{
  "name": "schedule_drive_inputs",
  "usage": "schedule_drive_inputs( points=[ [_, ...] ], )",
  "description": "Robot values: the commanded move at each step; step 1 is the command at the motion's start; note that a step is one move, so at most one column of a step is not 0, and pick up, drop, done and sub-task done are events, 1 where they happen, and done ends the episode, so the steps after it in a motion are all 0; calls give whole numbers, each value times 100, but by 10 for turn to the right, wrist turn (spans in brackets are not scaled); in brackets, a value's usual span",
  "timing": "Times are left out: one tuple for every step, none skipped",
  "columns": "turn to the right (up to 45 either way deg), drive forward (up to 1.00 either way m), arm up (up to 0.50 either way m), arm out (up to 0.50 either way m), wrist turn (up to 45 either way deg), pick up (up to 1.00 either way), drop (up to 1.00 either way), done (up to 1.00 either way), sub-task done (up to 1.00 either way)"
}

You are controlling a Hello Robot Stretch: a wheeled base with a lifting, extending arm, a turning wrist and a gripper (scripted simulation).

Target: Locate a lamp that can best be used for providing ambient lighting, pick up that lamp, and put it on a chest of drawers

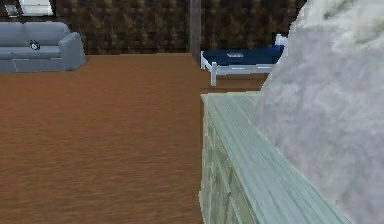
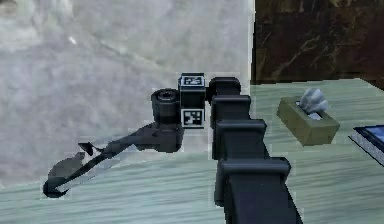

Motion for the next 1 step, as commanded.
schedule_drive_inputs(
  points=[
    [0,0,0,0,450,0,0,0,0]
  ],
)
